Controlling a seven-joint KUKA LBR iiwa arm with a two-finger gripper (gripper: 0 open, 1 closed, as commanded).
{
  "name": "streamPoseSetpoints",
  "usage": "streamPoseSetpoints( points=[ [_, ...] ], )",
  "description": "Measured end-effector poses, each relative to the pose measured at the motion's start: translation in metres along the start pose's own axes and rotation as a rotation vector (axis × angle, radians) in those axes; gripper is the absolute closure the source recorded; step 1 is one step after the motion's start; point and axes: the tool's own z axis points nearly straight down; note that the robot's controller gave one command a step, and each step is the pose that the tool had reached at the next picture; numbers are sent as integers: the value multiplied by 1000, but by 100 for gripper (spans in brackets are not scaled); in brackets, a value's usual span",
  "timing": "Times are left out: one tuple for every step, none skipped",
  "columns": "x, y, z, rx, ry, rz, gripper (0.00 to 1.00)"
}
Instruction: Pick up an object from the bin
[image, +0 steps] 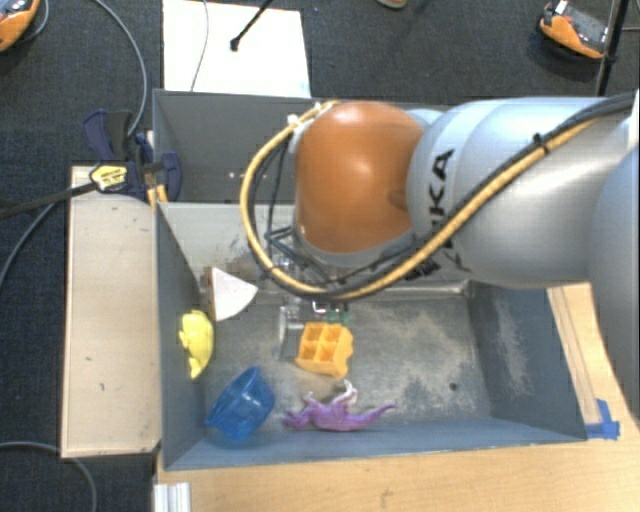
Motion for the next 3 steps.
streamPoseSetpoints(
  points=[
    [-2, -1, -5, -2, -8, 6, 0],
    [-1, -39, 56, -3, -10, -5, 0],
    [3, -77, 73, -1, -4, -200, 0]
  ],
)
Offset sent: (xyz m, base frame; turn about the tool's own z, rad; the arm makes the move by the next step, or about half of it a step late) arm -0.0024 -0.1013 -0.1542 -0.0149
